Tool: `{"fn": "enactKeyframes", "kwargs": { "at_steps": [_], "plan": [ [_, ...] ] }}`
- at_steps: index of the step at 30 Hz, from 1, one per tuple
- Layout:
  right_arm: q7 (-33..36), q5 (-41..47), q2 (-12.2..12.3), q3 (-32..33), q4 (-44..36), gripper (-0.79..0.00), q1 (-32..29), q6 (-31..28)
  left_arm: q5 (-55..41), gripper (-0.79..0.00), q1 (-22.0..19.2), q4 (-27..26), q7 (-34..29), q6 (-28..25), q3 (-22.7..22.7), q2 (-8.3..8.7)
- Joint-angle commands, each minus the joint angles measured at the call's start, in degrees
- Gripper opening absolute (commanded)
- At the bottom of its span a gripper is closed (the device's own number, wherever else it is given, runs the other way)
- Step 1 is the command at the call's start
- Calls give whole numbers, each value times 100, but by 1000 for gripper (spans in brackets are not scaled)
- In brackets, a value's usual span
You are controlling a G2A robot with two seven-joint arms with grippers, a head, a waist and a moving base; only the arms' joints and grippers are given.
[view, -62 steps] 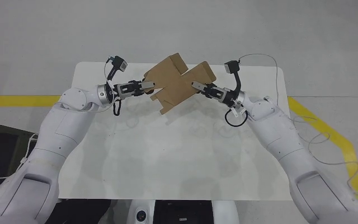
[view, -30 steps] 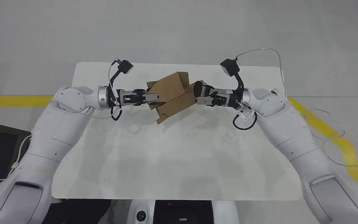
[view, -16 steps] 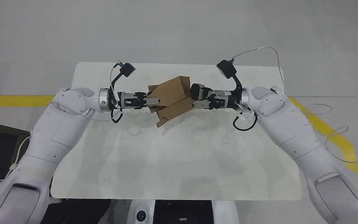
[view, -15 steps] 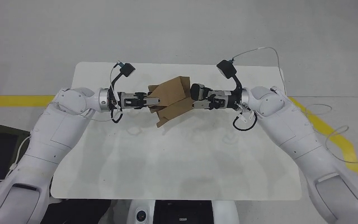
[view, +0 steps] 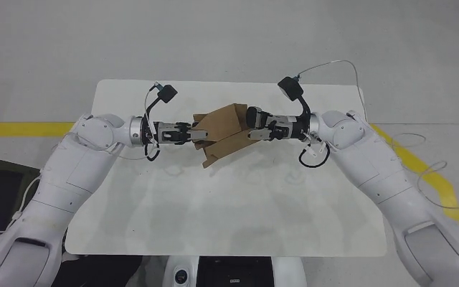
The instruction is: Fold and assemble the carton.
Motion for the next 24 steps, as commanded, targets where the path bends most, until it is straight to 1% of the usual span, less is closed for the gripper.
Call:
{"fn": "enactKeyframes", "kwargs": {
  "at_steps": [1, 4, 5, 9, 13, 18, 23, 24],
  "plan": [
    [0, 0, 0, -1, 0, 0, 0, 0, 0, -785, 0, -1, 0, 0, 0, 0],
    [-49, -20, 0, 5, -37, 0, -35, 51, 0, -785, 0, -1, 0, 0, 0, 0],
    [-35, -53, 3, 2, -130, 0, -84, 112, 77, -785, 39, -41, 108, 52, -9, 0],
    [272, 28, 43, 16, -344, 0, -91, 275, 410, -785, 141, -177, 312, 138, -75, 15],
    [355, 11, 112, -32, -439, 0, -5, 358, 528, -785, 205, -252, 342, 152, -123, 22],
    [236, -21, 202, -221, -394, 0, 154, 238, 504, -785, 280, -379, 178, 57, -164, 33],
    [59, 56, 280, -537, -261, 0, 313, 61, 469, -785, 327, -444, 95, 68, -211, 40],
    [10, 91, 295, -611, -246, -12, 337, 12, 456, -785, 337, -461, 85, 67, -215, 39]
  ]
}}
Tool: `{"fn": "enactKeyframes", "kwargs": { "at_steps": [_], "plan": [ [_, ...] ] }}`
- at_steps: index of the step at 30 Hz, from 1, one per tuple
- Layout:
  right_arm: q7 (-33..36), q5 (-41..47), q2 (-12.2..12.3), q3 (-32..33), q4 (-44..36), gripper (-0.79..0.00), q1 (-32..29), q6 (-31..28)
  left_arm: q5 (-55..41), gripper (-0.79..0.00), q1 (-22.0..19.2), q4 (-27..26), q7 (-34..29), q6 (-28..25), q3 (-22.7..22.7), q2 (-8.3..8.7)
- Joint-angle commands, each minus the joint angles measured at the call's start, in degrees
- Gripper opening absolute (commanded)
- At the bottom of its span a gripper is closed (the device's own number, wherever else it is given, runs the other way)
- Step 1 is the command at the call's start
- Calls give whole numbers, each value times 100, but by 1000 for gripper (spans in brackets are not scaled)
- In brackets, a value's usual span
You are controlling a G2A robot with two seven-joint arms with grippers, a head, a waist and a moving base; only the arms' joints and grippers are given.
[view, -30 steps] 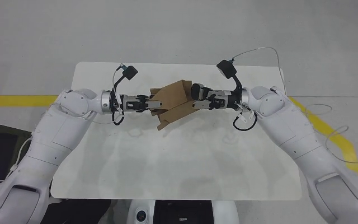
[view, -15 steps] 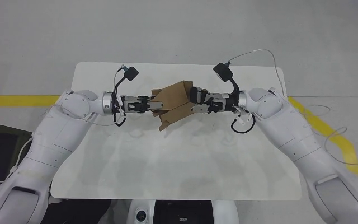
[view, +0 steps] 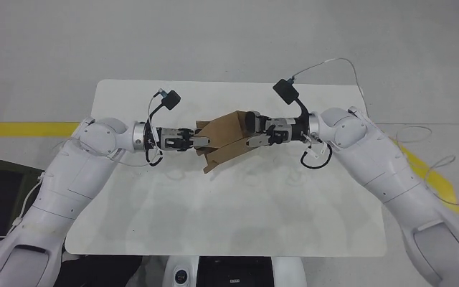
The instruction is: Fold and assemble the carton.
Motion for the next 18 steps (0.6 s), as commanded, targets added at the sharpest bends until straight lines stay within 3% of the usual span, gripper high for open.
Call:
{"fn": "enactKeyframes", "kwargs": {
  "at_steps": [1, 3, 15, 18],
  "plan": [
    [-95, 62, 32, -149, 31, -22, 55, -95, -18, -785, 16, -26, -28, 9, -7, -2],
    [-201, 125, 63, -303, 47, -86, 111, -201, -41, -785, 28, -47, -51, 13, -17, -3],
    [-505, 476, 182, -1265, 327, -123, 565, -505, -96, -785, 55, -120, -163, 28, -49, -24],
    [-505, 562, 199, -1405, 377, -175, 660, -505, -106, -785, 64, -143, -189, 33, -65, -26]
  ]
}}
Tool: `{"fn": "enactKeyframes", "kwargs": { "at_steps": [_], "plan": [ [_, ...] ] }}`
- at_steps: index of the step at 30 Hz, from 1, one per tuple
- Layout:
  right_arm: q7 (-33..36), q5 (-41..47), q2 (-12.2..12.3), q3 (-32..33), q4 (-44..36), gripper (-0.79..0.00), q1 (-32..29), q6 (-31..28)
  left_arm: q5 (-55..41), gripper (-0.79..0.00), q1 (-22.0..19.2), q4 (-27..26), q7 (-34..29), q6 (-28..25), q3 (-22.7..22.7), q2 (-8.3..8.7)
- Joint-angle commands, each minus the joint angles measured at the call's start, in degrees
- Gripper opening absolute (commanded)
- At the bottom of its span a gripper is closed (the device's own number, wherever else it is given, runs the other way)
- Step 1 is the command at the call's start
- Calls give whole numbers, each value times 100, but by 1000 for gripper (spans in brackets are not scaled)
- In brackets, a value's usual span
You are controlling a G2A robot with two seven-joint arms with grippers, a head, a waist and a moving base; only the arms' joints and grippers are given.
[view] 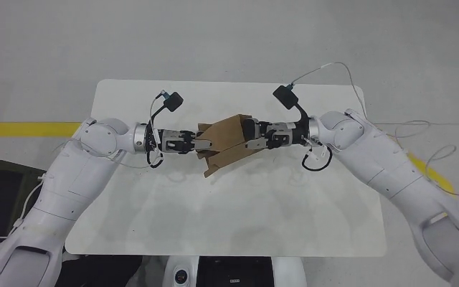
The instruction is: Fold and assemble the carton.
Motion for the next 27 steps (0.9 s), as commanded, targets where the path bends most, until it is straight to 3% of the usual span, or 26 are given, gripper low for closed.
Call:
{"fn": "enactKeyframes", "kwargs": {
  "at_steps": [1, 13, 20, 27],
  "plan": [
    [1, 66, 11, -78, 25, -191, 55, 1, -4, -785, 8, -23, -8, 3, -13, 0],
    [1, 330, -27, -532, 109, -268, 294, 1, -22, -785, 69, -157, -50, 45, -37, 3],
    [1, 486, -71, -740, 143, -394, 385, 1, -21, -785, 82, -176, -61, 56, -33, -2],
    [1, 552, -102, -875, 203, -400, 479, 1, -2, -785, 97, -217, -67, 62, -15, -7]
  ]
}}
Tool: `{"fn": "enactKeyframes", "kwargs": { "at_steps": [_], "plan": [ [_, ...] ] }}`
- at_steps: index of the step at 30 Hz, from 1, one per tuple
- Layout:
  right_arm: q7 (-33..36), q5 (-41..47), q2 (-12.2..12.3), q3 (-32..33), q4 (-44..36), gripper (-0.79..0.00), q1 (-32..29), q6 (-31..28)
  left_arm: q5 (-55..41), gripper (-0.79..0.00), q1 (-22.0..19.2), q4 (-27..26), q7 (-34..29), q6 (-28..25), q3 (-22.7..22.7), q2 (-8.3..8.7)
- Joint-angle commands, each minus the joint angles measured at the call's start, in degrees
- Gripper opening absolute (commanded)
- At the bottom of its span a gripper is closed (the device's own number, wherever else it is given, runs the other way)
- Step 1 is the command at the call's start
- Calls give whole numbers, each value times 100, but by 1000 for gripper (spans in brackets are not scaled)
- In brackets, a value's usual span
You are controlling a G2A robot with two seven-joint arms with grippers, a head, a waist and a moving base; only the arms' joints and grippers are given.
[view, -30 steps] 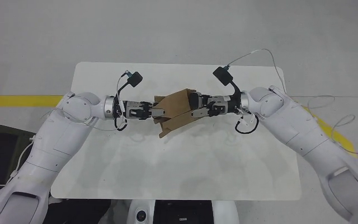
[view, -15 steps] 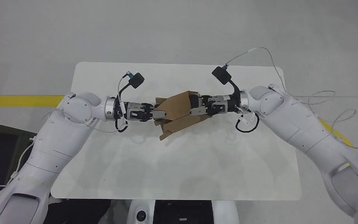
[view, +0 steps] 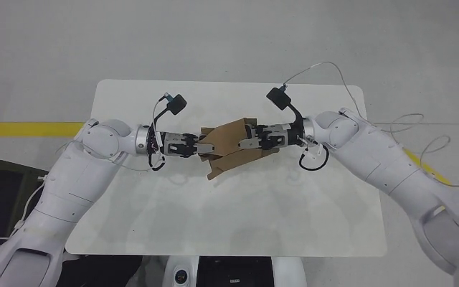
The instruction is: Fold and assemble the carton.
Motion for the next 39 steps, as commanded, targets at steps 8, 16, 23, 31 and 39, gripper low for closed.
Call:
{"fn": "enactKeyframes", "kwargs": {
  "at_steps": [8, 16, 23, 31, 39],
  "plan": [
    [0, 55, -71, -191, 63, -425, 140, 0, 19, -785, 7, -37, -3, 3, 27, -8],
    [0, 106, -134, -279, 141, -480, 177, 0, 25, -785, 6, -15, 0, 0, 39, -13],
    [0, 87, -157, -279, 177, -570, 179, 0, 37, -785, 19, -51, -2, 2, 43, -4],
    [0, 78, -172, -279, 192, -785, 169, 0, 20, -785, 26, -71, -19, 19, 56, 11],
    [0, 120, -177, -279, 212, -785, 157, 0, -4, 0, 29, -60, 0, 0, 48, 20]
  ]
}}
